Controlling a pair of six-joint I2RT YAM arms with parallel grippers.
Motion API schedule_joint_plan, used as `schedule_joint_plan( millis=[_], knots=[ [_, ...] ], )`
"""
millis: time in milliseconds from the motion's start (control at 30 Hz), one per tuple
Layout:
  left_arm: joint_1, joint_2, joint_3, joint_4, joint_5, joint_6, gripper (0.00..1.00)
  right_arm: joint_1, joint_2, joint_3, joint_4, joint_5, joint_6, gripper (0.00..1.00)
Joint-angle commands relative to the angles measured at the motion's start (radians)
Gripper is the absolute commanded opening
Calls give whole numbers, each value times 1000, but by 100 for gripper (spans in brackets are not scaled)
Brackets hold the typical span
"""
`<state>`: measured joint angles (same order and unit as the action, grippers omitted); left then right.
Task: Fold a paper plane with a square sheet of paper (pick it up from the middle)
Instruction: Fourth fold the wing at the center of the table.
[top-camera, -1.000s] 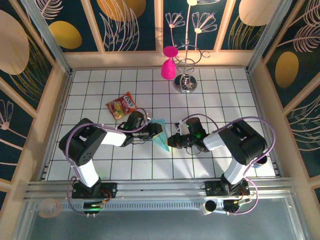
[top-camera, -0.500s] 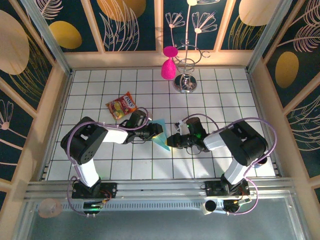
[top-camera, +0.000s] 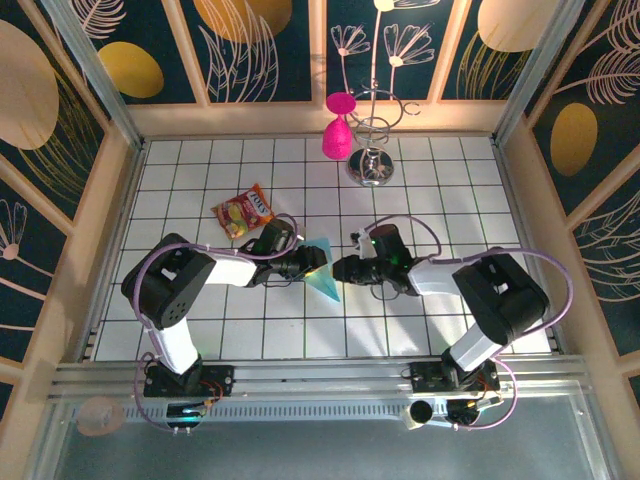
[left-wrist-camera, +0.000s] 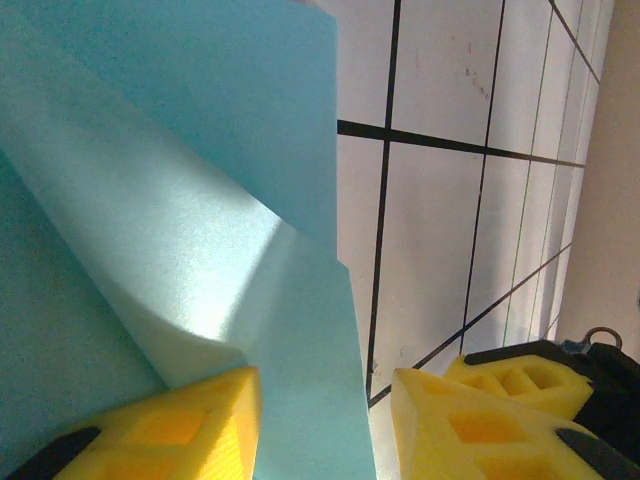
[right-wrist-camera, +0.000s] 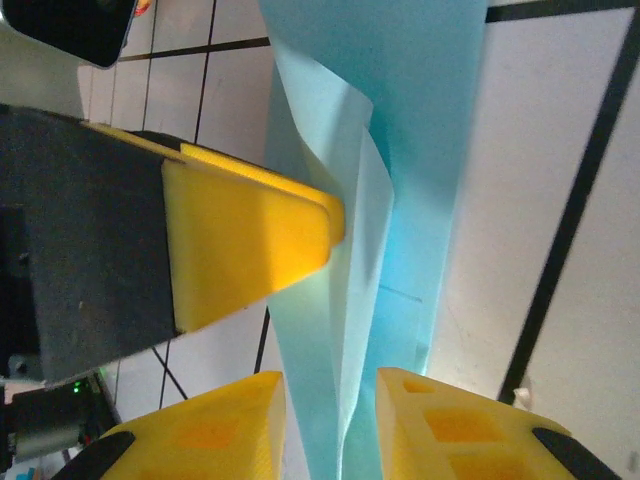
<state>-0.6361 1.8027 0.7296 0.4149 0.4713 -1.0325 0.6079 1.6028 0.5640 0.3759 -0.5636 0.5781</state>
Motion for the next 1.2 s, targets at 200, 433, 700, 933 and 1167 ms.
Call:
schedule_joint_plan(
  millis=[200, 433, 700, 933, 1167],
  knots=[
    [-5, -13, 4, -16, 9, 11, 40, 36, 70, 56, -44, 27, -30, 26],
    [-5, -65, -21, 21, -1, -14, 41, 35, 73, 27, -13, 22, -13, 14],
    [-5, -161, -85, 12, -91, -35, 50, 33, 28, -34, 74, 35, 23, 9],
    [-5, -141, -91, -18, -120, -52, 51, 29, -3, -75, 133, 44, 44, 8],
    [-5, -94, -62, -92, -129, -53, 51, 21, -3, -97, 162, 42, 70, 7]
  ],
)
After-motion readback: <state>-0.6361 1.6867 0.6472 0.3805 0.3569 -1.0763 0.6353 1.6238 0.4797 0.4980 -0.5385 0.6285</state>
